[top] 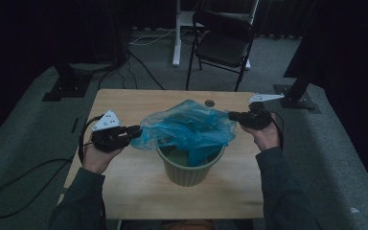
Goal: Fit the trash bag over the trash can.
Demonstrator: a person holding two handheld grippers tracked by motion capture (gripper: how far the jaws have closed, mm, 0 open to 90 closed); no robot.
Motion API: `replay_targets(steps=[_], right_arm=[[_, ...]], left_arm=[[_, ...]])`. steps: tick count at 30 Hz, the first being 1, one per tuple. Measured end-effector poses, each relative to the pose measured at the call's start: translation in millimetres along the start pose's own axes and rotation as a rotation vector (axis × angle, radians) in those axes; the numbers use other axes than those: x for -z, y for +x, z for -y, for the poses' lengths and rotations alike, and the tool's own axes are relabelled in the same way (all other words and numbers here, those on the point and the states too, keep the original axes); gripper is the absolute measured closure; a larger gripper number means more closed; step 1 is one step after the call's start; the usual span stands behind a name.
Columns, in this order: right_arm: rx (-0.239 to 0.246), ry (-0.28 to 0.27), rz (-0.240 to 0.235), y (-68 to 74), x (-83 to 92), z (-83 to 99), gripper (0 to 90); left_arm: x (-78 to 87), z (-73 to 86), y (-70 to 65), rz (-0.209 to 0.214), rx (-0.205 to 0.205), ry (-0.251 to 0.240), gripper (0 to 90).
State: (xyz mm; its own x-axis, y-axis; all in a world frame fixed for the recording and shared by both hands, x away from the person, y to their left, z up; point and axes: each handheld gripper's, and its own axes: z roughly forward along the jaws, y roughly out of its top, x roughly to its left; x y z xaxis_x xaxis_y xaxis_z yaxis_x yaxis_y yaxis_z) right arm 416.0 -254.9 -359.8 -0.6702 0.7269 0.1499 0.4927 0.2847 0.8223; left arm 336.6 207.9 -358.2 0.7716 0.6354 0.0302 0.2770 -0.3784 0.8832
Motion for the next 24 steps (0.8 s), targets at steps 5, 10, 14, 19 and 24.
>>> replay_targets(steps=[5,10,14,19,24], right_arm=[[0.045,-0.052,-0.011,12.2,12.4,-7.9,73.9],[0.079,-0.081,-0.008,20.7,25.1,-9.4,69.2],[0.086,-0.106,0.009,23.0,35.2,-9.0,66.3],[0.089,-0.126,0.019,24.1,43.6,-7.7,64.8],[0.107,-0.124,-0.009,30.9,47.5,-5.5,67.6]], left_arm=[[2.8,-6.8,-0.1,-0.001,0.001,-0.026,72.1],[-2.1,-12.2,-2.8,0.01,-0.006,-0.021,70.6],[-7.8,-17.0,-5.0,0.018,-0.011,-0.016,70.2],[-12.8,-24.5,-6.5,0.015,-0.011,-0.013,70.2],[-18.9,-28.3,-4.4,0.003,0.002,0.005,70.3]])
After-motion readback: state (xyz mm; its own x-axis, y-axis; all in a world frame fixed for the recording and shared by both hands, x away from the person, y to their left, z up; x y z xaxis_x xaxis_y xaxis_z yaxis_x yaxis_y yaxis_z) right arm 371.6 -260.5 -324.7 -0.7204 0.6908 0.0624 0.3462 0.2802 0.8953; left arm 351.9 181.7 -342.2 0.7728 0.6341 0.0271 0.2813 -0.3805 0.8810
